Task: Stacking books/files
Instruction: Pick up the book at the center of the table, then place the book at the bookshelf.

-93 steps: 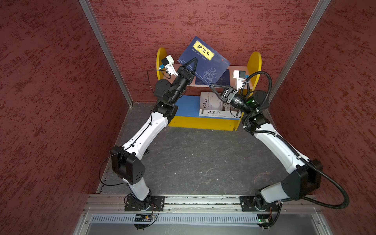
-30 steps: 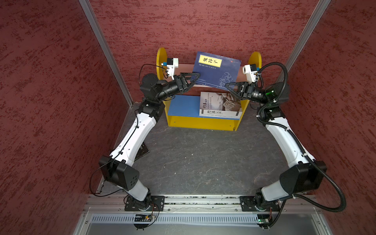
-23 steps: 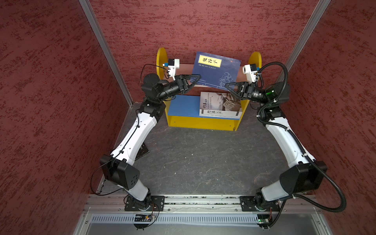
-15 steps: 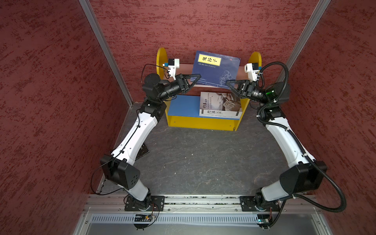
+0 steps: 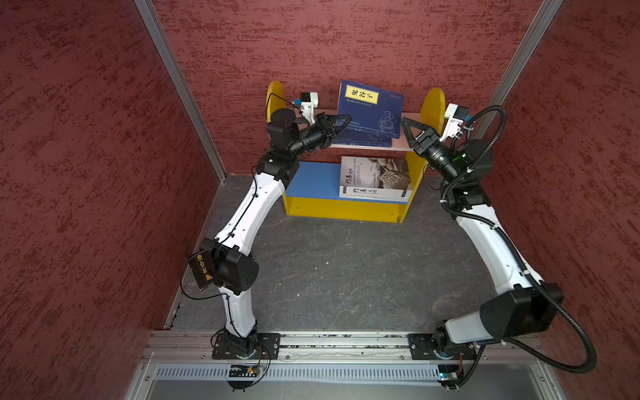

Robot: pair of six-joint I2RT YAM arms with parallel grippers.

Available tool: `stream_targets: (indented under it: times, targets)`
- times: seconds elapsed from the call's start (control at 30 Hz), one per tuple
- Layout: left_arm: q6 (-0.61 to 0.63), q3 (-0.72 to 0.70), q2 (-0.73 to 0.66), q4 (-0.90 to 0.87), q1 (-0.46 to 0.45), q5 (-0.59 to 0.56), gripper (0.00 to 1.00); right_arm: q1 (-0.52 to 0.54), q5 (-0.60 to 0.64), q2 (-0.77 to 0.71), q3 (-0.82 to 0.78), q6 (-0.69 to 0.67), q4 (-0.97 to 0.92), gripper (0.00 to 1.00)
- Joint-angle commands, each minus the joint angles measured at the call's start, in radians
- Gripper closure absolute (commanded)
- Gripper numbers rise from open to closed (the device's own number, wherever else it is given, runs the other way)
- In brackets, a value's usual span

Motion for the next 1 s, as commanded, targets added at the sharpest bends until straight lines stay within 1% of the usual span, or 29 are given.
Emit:
stream_targets:
  times: [0.0,0.1,0.17,0.33,0.53,0.63,0.77,0.97]
  targets:
    - [0.008,0.094,0.043,-0.055,-0.001,-0.028,1.0,0.001,0.131,-0.018,0.003,-0.139,0.002,0.35]
    - [0.012,0.165,0.084,-0.116,-0.001,-0.038,1.0,0.004,0.127,0.041,0.055,-0.201,-0.042,0.36]
    - [0.001,0.182,0.099,-0.125,0.001,-0.04,1.0,0.008,0.119,0.067,0.092,-0.233,-0.073,0.36]
    - [-0.028,0.19,0.111,-0.16,0.018,-0.04,1.0,0.025,0.097,0.142,0.204,-0.303,-0.185,0.36]
    - [-0.077,0.193,0.134,-0.151,0.035,-0.003,1.0,0.043,0.123,0.205,0.291,-0.375,-0.285,0.35]
    - [-0.087,0.215,0.151,-0.178,0.039,0.017,1.0,0.046,0.129,0.239,0.345,-0.395,-0.341,0.34]
    - [-0.092,0.227,0.162,-0.183,0.042,0.029,1.0,0.051,0.138,0.259,0.366,-0.402,-0.354,0.32]
    - [-0.138,0.24,0.183,-0.148,0.052,0.074,1.0,0.062,0.199,0.254,0.359,-0.433,-0.366,0.3]
